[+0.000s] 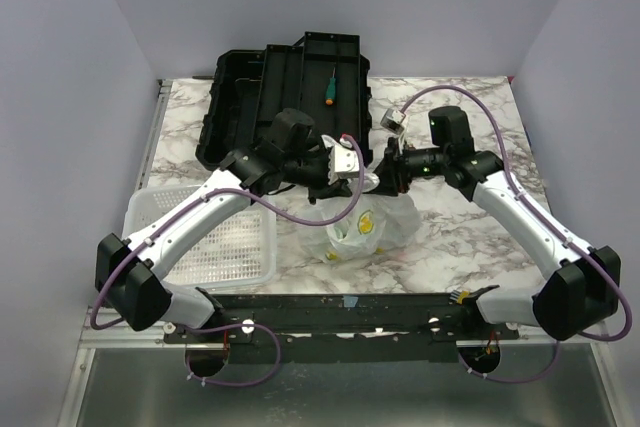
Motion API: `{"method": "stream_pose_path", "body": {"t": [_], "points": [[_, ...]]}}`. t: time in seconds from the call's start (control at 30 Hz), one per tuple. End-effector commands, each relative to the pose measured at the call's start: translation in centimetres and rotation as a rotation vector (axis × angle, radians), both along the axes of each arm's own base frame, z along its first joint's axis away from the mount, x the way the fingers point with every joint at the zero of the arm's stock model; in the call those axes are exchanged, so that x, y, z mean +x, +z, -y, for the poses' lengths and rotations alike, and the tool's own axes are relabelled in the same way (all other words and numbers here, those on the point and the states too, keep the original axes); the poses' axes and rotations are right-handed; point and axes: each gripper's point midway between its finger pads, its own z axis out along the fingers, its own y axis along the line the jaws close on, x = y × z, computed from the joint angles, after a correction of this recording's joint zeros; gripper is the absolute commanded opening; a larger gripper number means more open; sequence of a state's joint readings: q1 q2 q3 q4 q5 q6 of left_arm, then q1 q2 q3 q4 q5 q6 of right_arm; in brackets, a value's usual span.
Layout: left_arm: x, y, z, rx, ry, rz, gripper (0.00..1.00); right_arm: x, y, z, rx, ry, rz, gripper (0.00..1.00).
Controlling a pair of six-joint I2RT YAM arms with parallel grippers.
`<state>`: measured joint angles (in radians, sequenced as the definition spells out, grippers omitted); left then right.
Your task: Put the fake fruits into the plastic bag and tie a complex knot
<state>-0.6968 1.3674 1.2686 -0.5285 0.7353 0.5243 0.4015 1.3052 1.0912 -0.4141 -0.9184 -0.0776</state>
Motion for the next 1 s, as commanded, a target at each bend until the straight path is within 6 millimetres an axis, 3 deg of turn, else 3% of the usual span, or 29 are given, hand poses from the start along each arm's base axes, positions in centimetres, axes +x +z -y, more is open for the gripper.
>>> {"method": "stream_pose_path", "body": {"t": [0.0,0.1,0.13,0.23,0.5,0.6,0.7,0.77,0.83,0.97], "points": [[-0.2,-1.1,0.0,0.058,-0.017,-0.045,0.00,-2.6,1.1,0.0,0.041,0.109,0.035,0.42],[-0.2,-1.3,0.2,0.051,-0.012,-0.063,0.00,-3.0,1.6,0.0,0.076,0.101,0.068,0.67],[-0.2,-1.4,0.3,0.051,-0.009,-0.069,0.00,-3.1,1.7,0.0,0.086,0.105,0.076,0.71],[0.1,-1.5,0.6,0.050,-0.002,-0.087,0.00,-3.2,2.1,-0.2,0.106,0.109,0.084,0.79],[0.1,-1.8,1.9,0.061,-0.030,-0.119,0.00,-2.4,1.7,-0.4,0.114,0.074,0.088,0.87],[-0.1,-2.0,2.0,0.061,-0.047,-0.108,0.00,-1.9,1.2,-0.4,0.110,0.047,0.091,0.79],[-0.2,-2.0,2.1,0.060,-0.056,-0.104,0.00,-1.4,0.8,-0.3,0.097,0.023,0.096,0.52],[-0.3,-2.1,2.2,0.065,-0.064,-0.102,0.00,-1.2,0.6,-0.2,0.093,0.010,0.098,0.42],[-0.4,-2.2,2.3,0.079,-0.081,-0.098,0.00,-1.0,0.6,-0.2,0.093,0.002,0.096,0.40],[-0.6,-2.5,2.5,0.099,-0.083,-0.107,0.00,-1.0,0.6,-0.4,0.100,0.015,0.091,0.45]]}}
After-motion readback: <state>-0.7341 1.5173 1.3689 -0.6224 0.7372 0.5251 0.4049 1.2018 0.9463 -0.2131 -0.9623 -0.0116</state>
